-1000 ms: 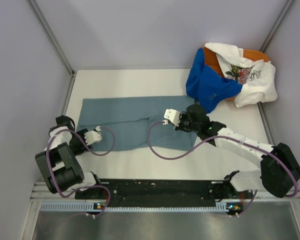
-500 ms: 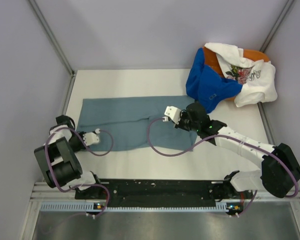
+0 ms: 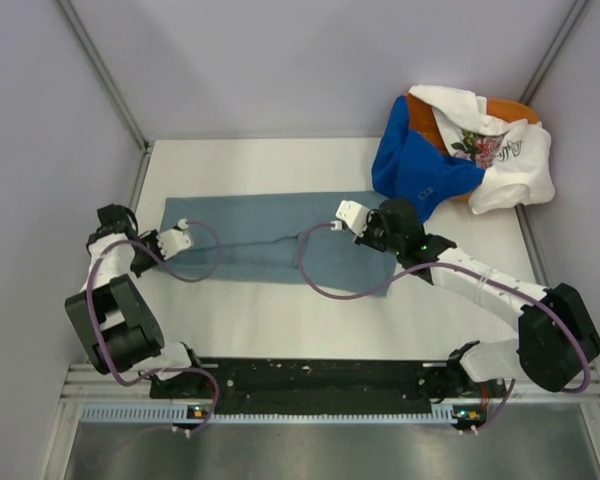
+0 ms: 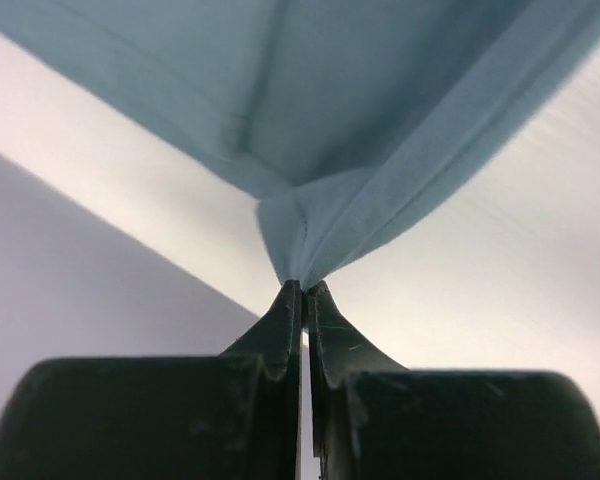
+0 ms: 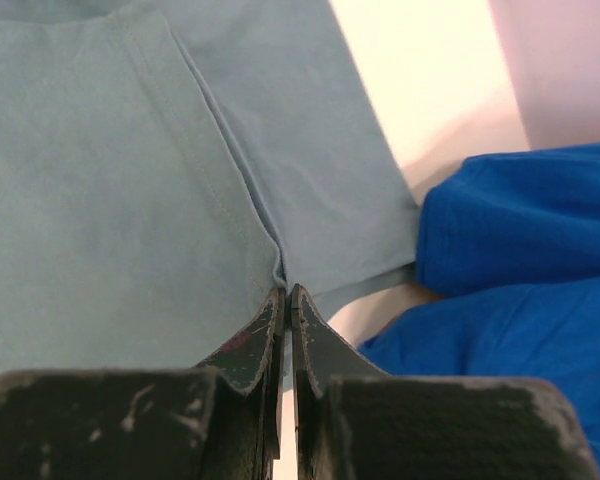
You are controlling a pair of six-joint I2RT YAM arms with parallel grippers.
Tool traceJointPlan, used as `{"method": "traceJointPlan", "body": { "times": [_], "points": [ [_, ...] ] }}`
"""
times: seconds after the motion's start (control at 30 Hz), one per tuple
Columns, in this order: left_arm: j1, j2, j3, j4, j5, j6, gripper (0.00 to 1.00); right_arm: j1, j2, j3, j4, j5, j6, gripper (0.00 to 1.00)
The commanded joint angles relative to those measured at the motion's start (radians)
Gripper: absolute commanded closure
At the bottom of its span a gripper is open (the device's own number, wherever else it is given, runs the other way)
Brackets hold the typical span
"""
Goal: Fold and stack the t-shirts
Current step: Grap the side of the flattened tshirt closest away from the robot with both arms, then fold the other side of the tshirt into a rectangle
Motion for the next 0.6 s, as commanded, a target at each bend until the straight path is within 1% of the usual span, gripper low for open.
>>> {"method": "traceJointPlan", "body": {
  "times": [0.0,0.07,0.1,0.23,0.4,0.47,0.57],
  "points": [
    [-0.033,0.026,0.101,0.008,0.081,-0.121,1.0,-0.046,0.034,0.08,0.116,-0.001,-0.06,1.0],
    [-0.05,0.06,0.146,0.017,0.066,-0.157,1.0,-0.061,0.052,0.095,0.128,-0.009,-0.092,1.0],
    [-0.059,0.079,0.166,0.019,0.058,-0.17,1.0,-0.067,0.058,0.092,0.142,-0.041,-0.116,1.0],
    [-0.09,0.148,0.226,0.018,0.02,-0.186,1.0,-0.098,0.089,0.091,0.194,-0.089,-0.175,1.0],
    [-0.099,0.217,0.265,0.037,-0.059,-0.221,1.0,-0.147,0.119,0.092,0.254,-0.15,-0.213,1.0],
    [-0.099,0.243,0.267,0.054,-0.111,-0.235,1.0,-0.172,0.133,0.092,0.282,-0.202,-0.221,1.0],
    [-0.099,0.26,0.258,0.077,-0.137,-0.255,1.0,-0.187,0.176,0.114,0.299,-0.242,-0.244,1.0]
  ]
}}
